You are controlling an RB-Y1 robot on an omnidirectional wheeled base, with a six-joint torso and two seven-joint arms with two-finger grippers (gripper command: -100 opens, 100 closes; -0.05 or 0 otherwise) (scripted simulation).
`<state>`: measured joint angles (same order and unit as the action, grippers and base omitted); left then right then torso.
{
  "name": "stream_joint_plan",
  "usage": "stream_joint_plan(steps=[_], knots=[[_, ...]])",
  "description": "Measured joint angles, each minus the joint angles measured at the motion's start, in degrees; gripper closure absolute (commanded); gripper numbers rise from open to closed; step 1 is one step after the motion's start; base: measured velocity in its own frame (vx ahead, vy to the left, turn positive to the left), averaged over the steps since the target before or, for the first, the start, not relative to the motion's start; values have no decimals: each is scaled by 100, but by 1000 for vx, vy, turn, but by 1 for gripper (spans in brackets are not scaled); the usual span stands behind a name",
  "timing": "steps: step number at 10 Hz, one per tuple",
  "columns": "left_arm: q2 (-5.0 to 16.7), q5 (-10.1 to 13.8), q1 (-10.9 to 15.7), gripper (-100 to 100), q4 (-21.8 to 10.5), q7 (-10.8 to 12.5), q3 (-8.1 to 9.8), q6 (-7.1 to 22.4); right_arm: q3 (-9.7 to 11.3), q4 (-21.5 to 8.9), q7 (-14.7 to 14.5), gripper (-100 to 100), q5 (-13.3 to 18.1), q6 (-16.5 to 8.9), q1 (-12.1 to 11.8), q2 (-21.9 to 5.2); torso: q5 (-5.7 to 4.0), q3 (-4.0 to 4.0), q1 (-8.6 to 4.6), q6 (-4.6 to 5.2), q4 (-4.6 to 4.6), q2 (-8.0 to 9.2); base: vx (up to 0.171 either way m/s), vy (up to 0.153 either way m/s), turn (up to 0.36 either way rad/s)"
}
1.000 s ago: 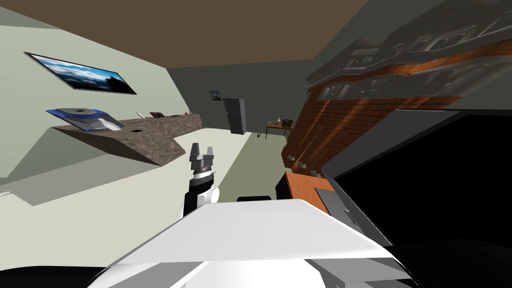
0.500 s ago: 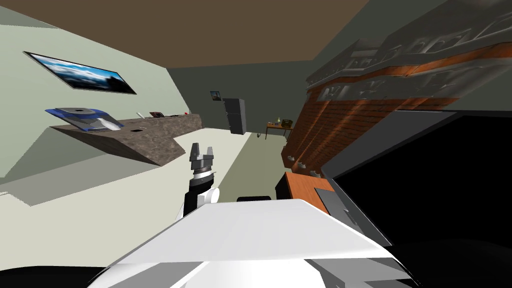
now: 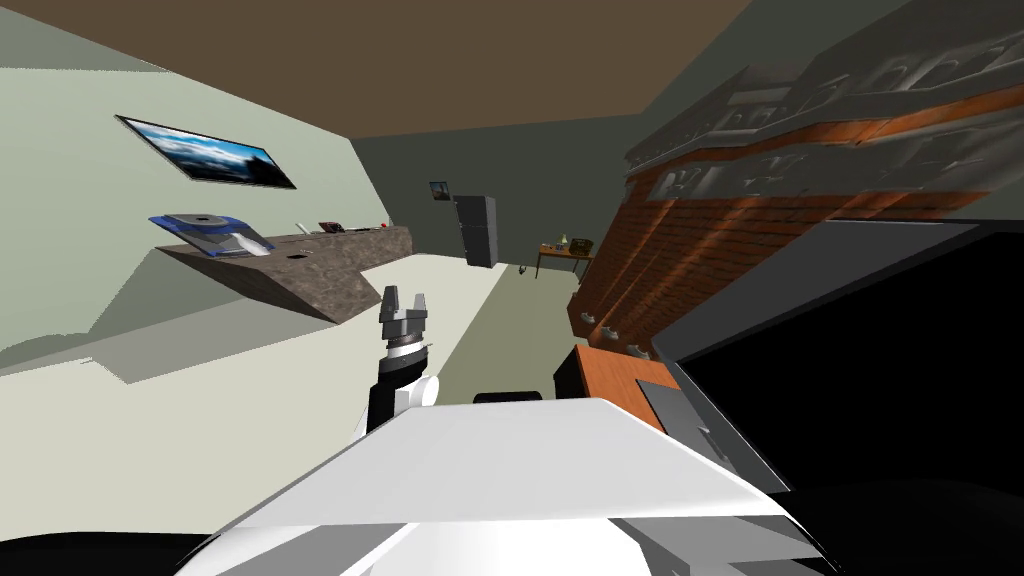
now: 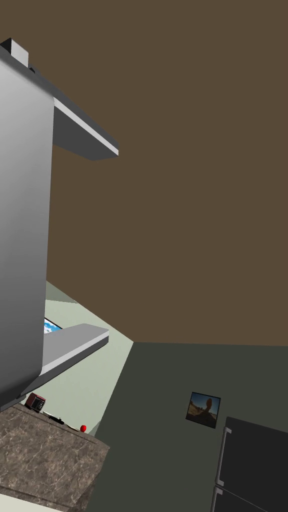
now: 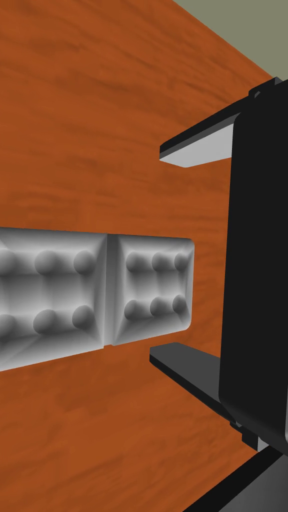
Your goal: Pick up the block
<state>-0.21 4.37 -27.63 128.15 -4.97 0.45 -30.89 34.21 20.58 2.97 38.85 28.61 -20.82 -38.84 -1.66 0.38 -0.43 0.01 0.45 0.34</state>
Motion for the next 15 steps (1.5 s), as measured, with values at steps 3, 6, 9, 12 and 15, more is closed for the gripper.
stream_joint_plan(steps=[3, 6, 9, 12, 15], knots=[[0, 0, 1, 0, 0, 0, 0, 0, -4, -97, 229, -100, -74, -113, 10, 61, -26, 6, 0, -10, 12, 0, -56, 57, 161], [1, 0, -2, 0, 0, 0, 1, 0, -3, -101, 243, 100, -75, -126, 12, 62, -35, -7, -32, -3, 8, -24, -2, 1, -5], [1, 0, -2, 0, 0, 0, 1, 0, -3, -99, 244, 0, -76, -122, 13, 65, -34, -10, -37, -3, 6, -27, 0, 0, 0], [1, 0, -1, 0, 0, 0, 1, 0, -7, -156, 317, 100, -103, -151, 48, 116, -38, -6, -29, -2, 10, -24, -13, 3, 37], [1, 0, -2, 0, 0, 0, 1, 0, 5, -89, 370, 100, -105, -184, 21, 107, -41, -9, -36, -3, 9, -29, 3, -4, -12]])
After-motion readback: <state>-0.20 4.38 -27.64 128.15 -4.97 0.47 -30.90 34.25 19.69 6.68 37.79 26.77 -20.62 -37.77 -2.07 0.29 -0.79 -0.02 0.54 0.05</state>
